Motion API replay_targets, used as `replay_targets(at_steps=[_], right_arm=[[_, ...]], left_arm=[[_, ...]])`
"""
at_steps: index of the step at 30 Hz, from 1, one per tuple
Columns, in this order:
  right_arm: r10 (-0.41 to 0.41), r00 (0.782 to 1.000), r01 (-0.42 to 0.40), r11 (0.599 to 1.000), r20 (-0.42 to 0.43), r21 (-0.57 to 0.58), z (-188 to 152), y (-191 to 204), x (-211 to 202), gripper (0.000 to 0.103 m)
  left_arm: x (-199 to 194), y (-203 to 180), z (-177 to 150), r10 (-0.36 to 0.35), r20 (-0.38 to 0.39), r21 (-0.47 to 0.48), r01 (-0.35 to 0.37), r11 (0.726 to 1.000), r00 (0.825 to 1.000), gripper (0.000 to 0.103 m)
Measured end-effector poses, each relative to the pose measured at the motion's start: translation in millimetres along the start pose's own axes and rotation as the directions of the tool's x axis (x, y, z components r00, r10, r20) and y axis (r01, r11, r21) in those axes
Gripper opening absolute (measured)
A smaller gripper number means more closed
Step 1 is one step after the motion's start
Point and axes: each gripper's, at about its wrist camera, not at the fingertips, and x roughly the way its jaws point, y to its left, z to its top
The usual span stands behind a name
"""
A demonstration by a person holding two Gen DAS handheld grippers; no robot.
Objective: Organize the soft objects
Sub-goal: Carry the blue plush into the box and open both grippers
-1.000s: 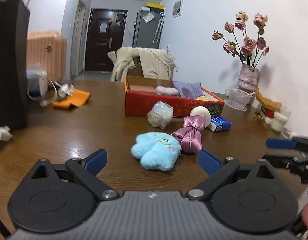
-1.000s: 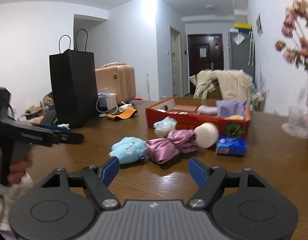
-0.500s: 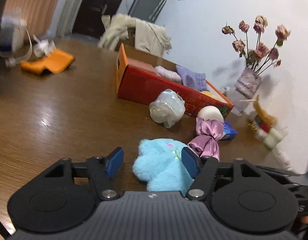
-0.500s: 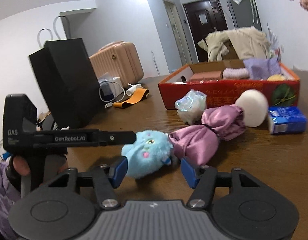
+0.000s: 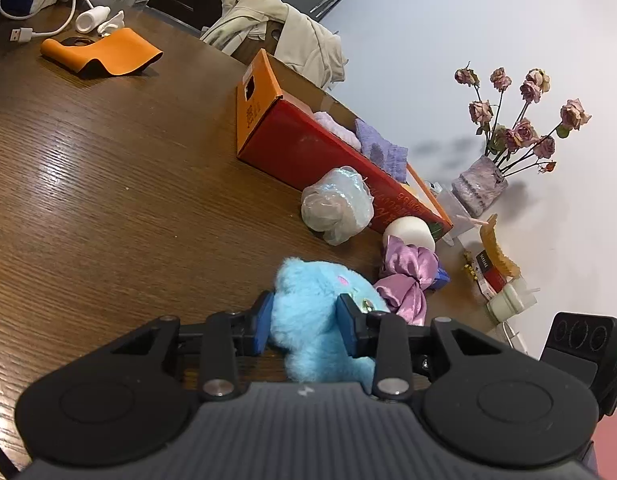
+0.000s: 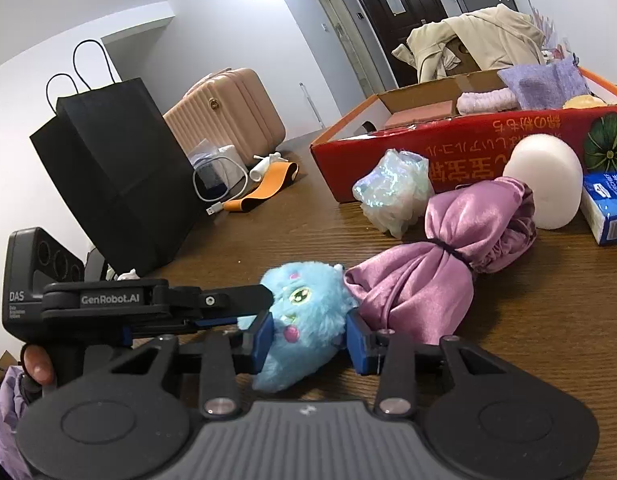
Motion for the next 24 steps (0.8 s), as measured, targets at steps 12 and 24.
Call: replay_targets(at_steps=[12,24], right_arm=[[0.019,0.999,-0.018,1.0,0.04,-0.007,1.9,9.8,-19.8,0.037],[0.008,0.981,0.026,0.985,0.195,-0.172,149.8,-8.4,-33.4,0.037]], left_arm=[[-19.0,-20.0,-4.3,-0.012,0.076,0.039,0.009,0.999,0.997,0.033],[22.5,-92.8,129.6,-0.055,0.19,0.206,0.015,0.979,0.98,0.033]])
